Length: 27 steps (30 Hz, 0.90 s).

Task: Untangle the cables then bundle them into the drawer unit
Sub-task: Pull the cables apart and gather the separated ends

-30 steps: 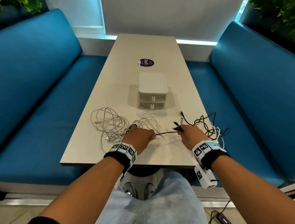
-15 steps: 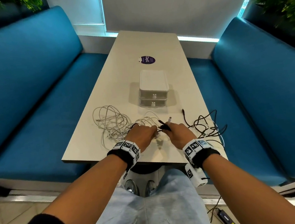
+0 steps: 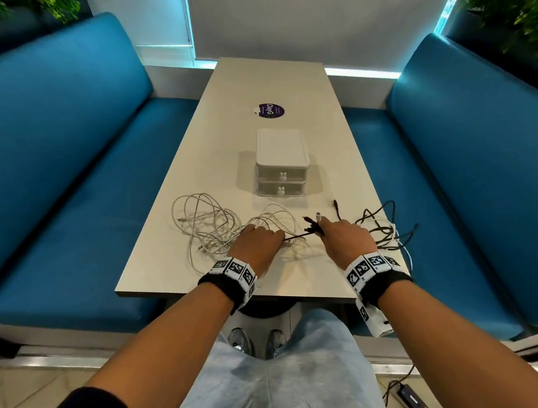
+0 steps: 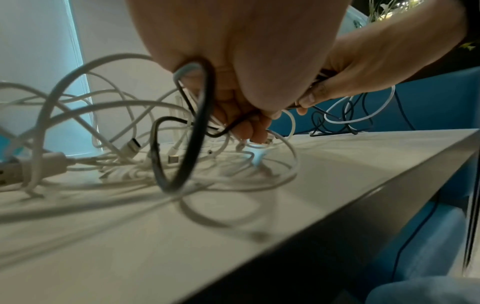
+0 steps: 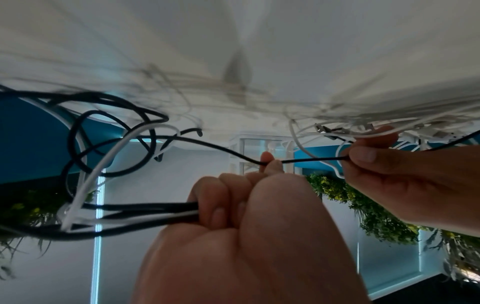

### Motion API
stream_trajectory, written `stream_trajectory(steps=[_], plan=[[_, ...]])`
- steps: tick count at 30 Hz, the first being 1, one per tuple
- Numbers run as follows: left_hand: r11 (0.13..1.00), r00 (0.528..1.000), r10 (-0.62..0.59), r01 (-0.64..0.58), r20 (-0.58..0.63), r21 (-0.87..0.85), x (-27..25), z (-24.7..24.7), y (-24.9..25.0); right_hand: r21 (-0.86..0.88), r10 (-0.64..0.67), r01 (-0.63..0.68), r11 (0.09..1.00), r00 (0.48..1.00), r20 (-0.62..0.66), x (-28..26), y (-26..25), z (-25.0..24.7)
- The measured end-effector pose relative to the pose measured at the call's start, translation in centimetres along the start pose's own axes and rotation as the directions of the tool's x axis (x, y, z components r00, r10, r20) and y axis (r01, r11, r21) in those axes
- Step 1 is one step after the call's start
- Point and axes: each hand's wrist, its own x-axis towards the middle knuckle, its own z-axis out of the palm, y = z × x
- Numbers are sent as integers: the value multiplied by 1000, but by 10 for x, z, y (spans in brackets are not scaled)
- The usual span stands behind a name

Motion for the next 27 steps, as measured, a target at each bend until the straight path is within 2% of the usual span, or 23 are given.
stream_trajectory(steps=[9, 15, 20, 25, 27], plan=[[1000, 999, 4, -4, -45, -2, 5, 2, 1, -11, 83, -82, 997, 996, 18, 5, 1, -1], [996, 994, 91, -92, -63, -17, 4, 8, -4, 69, 148, -152, 986, 987, 68, -1, 17, 6], [997, 1000, 6, -5, 10, -73, 8, 6, -5, 41, 150, -153, 987, 986, 70, -5, 23, 7], [999, 999, 42, -42, -11, -11, 7, 8, -2, 11, 182, -183, 983, 982, 57, -9, 22, 9], [999, 999, 42, -42, -6, 8, 5, 12, 1, 82, 165, -167, 983, 986, 36, -9, 14, 9]])
